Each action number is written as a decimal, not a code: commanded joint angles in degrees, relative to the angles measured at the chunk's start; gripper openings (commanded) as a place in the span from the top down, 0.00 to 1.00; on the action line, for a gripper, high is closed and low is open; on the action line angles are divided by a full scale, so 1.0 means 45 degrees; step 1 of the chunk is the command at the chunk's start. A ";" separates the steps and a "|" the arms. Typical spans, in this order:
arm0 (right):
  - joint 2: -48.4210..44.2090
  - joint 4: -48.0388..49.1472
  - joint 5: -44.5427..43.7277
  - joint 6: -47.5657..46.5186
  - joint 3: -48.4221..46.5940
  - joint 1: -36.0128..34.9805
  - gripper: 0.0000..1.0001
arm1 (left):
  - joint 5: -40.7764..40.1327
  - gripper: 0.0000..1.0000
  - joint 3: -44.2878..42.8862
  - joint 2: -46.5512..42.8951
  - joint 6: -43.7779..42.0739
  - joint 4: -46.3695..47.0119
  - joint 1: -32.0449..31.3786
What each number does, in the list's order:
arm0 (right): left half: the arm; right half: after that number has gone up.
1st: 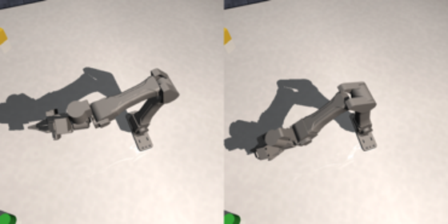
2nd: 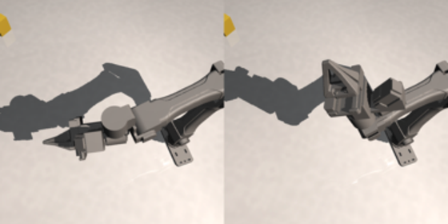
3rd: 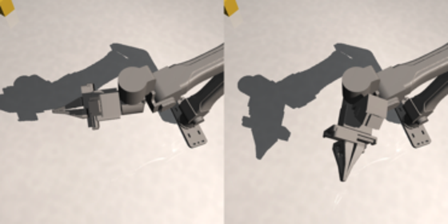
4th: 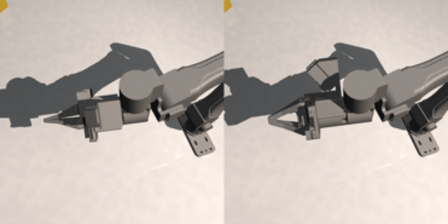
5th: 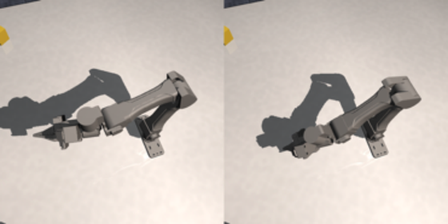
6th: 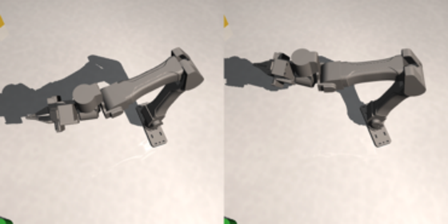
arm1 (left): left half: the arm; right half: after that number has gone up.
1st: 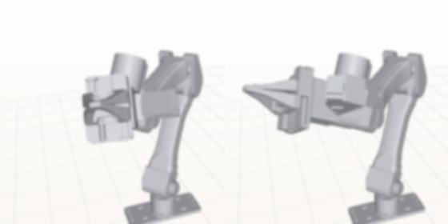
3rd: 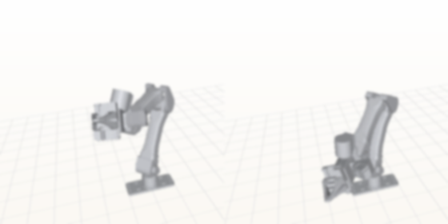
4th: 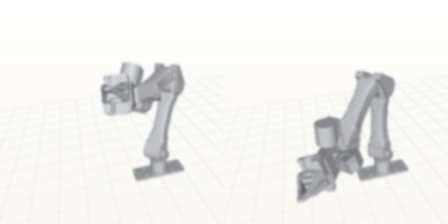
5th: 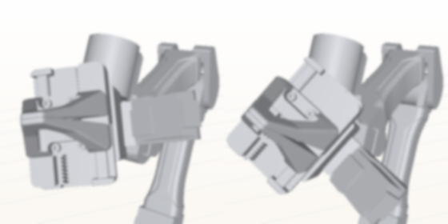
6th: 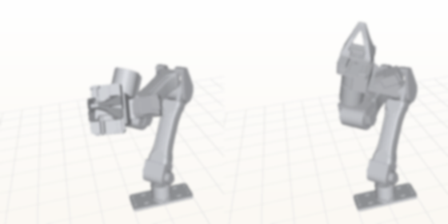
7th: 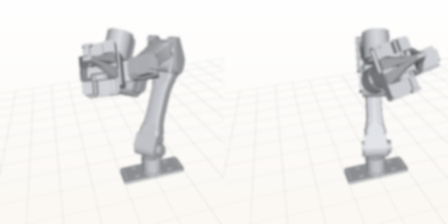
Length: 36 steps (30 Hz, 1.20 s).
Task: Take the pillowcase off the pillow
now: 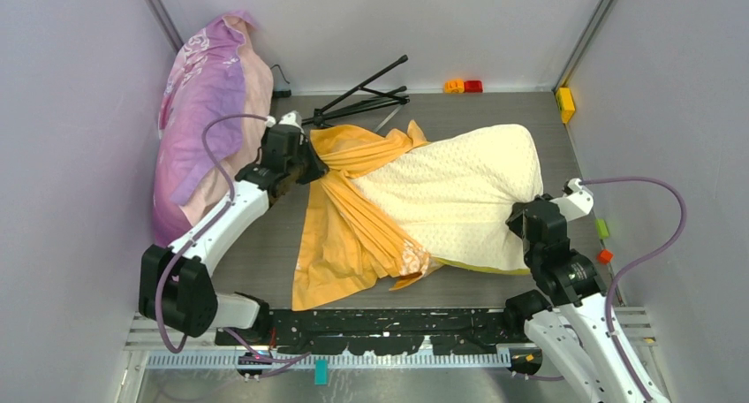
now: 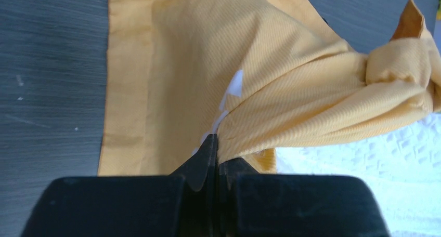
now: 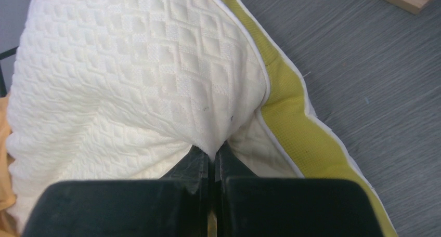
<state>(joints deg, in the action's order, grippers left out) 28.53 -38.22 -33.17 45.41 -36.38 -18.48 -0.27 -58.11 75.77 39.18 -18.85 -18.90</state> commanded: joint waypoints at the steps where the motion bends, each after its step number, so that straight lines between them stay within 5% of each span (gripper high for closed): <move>1: 0.0061 -0.0531 -0.3368 0.0625 -0.0683 0.0235 1.00 | -0.2903 1.00 0.0431 -0.1198 0.0715 0.0758 0.1238; 6: 0.0703 0.0255 -0.1552 -0.0342 -0.0639 0.0235 0.99 | -0.1419 1.00 0.0466 -0.1288 0.0172 0.1310 0.1250; 7: 0.0926 0.0505 -0.0832 -0.0696 -0.0667 0.0229 0.92 | -0.0742 1.00 0.0339 -0.1126 -0.0086 0.1342 0.1233; 11: 0.2259 0.0700 0.1594 -0.1662 -0.1288 0.0232 0.34 | 0.1558 0.92 -0.0902 -0.0101 -0.0582 0.0204 0.1019; 14: 0.3163 0.0448 0.2925 -0.2098 -0.2149 0.0237 0.15 | 0.1844 0.63 -0.1129 -0.0172 -0.1065 -0.0189 0.0632; 16: 0.3722 -0.0002 0.3460 -0.2273 -0.2789 0.0234 0.13 | 0.1350 0.42 -0.1203 -0.0792 -0.1438 -0.0493 0.0275; 19: 0.4570 -0.0852 0.4119 -0.2694 -0.3806 0.0224 0.12 | 0.0240 0.28 -0.1728 -0.1489 -0.2013 -0.1691 -0.0349; 24: 0.5897 -0.1669 0.5673 -0.3115 -0.4811 -0.0207 0.11 | -0.1071 0.23 -0.3075 -0.1776 -0.2655 -0.4523 -0.1403; 28: 0.6504 -0.1743 0.4840 -0.2908 -0.4860 -0.1963 0.11 | -0.1576 0.20 -0.3327 -0.2199 -0.2712 -0.5966 -0.2679; 33: 0.7351 -0.1845 0.4245 -0.2412 -0.4651 -0.3701 0.10 | -0.2008 0.02 -0.2564 -0.3128 -0.1279 -0.6726 -0.4739; 36: 0.7638 -0.1778 0.4163 -0.2167 -0.4333 -0.4263 0.10 | -0.2396 0.00 -0.2247 -0.3324 -0.0233 -0.7120 -0.6190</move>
<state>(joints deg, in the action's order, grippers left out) 62.08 -45.98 -12.16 33.76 -56.36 -35.07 -7.64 -69.73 62.76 32.27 -46.02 -40.64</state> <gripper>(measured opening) 0.895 0.992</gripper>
